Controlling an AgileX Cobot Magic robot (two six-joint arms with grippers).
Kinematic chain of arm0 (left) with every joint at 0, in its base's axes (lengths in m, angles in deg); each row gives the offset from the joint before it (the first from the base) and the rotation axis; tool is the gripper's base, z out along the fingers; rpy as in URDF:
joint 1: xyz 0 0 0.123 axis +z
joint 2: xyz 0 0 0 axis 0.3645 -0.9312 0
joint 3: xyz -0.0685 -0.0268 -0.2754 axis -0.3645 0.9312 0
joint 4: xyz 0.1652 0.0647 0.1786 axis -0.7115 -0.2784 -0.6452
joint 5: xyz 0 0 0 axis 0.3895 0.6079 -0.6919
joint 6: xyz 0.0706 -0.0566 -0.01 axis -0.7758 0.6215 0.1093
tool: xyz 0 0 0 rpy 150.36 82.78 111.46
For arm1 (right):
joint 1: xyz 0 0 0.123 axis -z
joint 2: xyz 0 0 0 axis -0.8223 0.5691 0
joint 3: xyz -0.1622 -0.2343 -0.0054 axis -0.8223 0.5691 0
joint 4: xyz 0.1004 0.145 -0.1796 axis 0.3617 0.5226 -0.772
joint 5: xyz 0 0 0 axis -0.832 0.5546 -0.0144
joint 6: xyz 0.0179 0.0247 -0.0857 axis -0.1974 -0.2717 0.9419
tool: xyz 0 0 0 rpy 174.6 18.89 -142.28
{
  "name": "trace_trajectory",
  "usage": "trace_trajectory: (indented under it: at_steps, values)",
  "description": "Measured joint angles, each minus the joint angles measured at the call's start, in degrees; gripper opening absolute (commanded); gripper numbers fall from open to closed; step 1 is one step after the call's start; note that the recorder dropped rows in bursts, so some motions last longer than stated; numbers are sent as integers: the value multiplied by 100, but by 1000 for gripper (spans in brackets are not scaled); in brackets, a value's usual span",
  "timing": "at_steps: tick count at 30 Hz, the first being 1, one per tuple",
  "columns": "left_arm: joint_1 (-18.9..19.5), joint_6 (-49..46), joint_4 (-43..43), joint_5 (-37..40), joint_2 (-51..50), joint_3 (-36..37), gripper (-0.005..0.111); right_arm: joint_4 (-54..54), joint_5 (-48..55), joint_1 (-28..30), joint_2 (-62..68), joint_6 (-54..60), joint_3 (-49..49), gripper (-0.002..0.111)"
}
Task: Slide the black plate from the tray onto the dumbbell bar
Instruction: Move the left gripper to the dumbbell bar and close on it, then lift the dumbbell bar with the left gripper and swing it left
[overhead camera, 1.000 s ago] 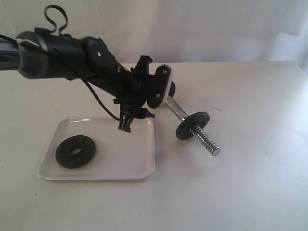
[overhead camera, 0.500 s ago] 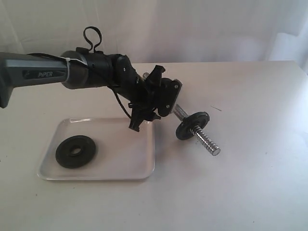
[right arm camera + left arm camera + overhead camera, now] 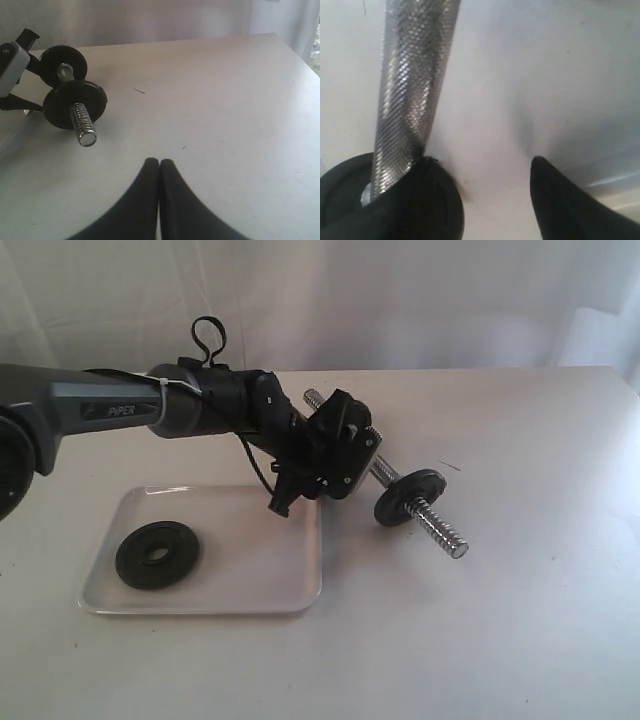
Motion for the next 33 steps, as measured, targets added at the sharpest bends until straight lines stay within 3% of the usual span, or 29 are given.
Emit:
trace_trajectory:
  at_steps: [10, 14, 22, 25, 27, 28, 30, 33]
  values:
    - [-12, -302, 247, -33, -25, -565, 60, 0, 0, 0, 0, 0, 0, 0]
    - [-12, -794, 665, 121, -99, -577, 60, 0, 0, 0, 0, -12, 0, 0]
    - [-196, -804, 1322, 113, -466, -710, 58, 0, 0, 0, 0, -12, 0, 0]
    - [-234, -804, 1366, 176, -523, -744, 46, 0, 0, -11, 0, -12, 0, 0]
    - [-234, -804, 1379, 236, -535, -744, 30, 0, 0, -11, 0, -12, 0, 0]
    - [-234, -804, 1354, 243, -535, -744, 12, 0, 0, -11, 0, -12, 0, 0]
    - [-236, -804, 1329, 167, -548, -753, 0, 0, 0, -11, 0, -12, 0, 0]
    - [-246, -804, 1290, 113, -548, -757, 0, 0, 0, -11, 0, -12, 0, 0]
